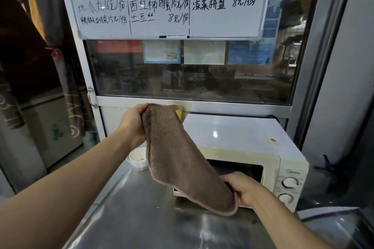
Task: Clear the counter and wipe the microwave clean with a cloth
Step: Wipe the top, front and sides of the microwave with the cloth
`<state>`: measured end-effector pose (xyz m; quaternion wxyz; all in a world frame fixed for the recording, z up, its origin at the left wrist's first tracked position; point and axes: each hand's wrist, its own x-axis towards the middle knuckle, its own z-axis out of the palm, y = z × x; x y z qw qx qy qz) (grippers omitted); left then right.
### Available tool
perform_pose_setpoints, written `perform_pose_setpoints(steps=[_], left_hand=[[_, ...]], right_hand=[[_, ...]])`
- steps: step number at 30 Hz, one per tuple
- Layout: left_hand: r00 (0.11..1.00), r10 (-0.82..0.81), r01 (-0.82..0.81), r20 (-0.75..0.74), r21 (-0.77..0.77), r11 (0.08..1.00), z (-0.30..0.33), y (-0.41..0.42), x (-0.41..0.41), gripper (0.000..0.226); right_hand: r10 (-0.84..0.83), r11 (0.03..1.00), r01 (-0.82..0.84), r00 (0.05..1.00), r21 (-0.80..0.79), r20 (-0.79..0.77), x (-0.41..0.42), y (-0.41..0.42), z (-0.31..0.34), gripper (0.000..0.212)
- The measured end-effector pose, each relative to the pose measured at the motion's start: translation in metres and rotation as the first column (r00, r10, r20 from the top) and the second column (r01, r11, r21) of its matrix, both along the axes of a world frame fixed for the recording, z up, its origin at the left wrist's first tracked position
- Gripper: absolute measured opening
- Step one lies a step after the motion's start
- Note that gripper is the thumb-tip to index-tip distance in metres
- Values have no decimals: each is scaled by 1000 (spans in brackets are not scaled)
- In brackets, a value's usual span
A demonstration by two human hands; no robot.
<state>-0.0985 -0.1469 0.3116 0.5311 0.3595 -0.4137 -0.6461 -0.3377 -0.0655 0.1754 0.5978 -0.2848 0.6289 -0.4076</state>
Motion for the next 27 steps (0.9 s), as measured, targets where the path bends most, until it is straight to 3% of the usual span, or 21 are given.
perform_pose_setpoints(steps=[3, 5, 10, 13, 18, 23, 27], left_hand=[[1000, -5, 4, 30, 5, 1000, 0, 0, 0, 27], [999, -30, 30, 35, 19, 999, -1, -1, 1, 28], [985, -72, 68, 156, 30, 997, -5, -3, 4, 21], [981, -63, 63, 183, 10, 998, -9, -5, 7, 22], [970, -49, 61, 237, -42, 997, -14, -10, 9, 21], [922, -42, 81, 385, -87, 993, -17, -9, 6, 26], [854, 118, -35, 507, -170, 985, -17, -6, -1, 20]], right_hand=[[3, 999, -8, 995, 50, 103, -3, 0, -7, 12], [-4, 1000, 4, 988, 0, 154, -6, 1, -6, 15], [-151, 969, 217, 897, -115, 415, -20, 1, 8, 17], [-156, 968, 218, 910, -123, 383, -30, 3, 16, 15], [-215, 949, 235, 970, -208, 115, -45, 9, 25, 8], [-335, 846, 402, 912, -351, 237, -59, 13, 37, 19], [-348, 763, 436, 899, -477, 265, -69, 22, 50, 28]])
